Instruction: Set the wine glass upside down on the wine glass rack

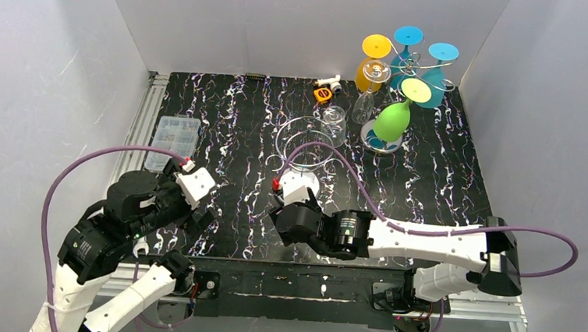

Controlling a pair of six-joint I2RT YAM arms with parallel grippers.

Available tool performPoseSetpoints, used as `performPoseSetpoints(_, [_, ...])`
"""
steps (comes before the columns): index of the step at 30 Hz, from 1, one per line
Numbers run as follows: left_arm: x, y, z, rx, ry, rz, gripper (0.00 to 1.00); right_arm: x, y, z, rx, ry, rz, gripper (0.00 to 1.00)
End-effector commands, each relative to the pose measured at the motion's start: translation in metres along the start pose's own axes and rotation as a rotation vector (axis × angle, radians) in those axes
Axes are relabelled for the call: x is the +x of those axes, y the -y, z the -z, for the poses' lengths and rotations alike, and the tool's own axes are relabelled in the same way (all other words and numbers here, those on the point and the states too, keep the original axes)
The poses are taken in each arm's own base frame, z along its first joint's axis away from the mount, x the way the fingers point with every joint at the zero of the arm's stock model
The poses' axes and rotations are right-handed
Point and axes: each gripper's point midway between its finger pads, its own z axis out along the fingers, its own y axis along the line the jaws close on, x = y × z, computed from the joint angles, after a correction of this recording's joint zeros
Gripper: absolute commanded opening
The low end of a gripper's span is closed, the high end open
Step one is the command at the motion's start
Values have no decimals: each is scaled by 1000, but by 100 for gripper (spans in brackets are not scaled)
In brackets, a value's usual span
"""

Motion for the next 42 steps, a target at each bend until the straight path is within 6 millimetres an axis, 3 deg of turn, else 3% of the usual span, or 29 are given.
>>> performPoseSetpoints(1, [17,2,9,-24,-41,32,98,-11,0,-18,17,57,-3,69])
performPoseSetpoints(5, [24,3,13,-22,-60,-9,98,-4,8,-39,15,34,-2,67])
performPoseSetpoints(9, [32,4,14,-4,-70,-90,98,0,2,-50,-3,14,24,63])
performPoseSetpoints(13, [38,-1,17,-29,-88,-162,98,19,2,-57,4,-44,29,59])
performPoseSetpoints(18, [31,-6,18,-43,-63,-199,98,52,9,-57,9,-107,-17,49])
performPoseSetpoints(23, [19,-7,22,-55,-32,-134,98,56,4,-56,-10,-153,-1,36])
performPoseSetpoints(31, [12,0,33,-52,3,-19,98,31,-5,-47,-46,-117,-12,3])
performPoseSetpoints(36, [9,4,32,-55,17,104,98,-20,-15,-18,-148,19,-45,1])
performPoseSetpoints(42, [-5,19,26,23,48,256,98,-82,-18,34,-253,177,-116,1])
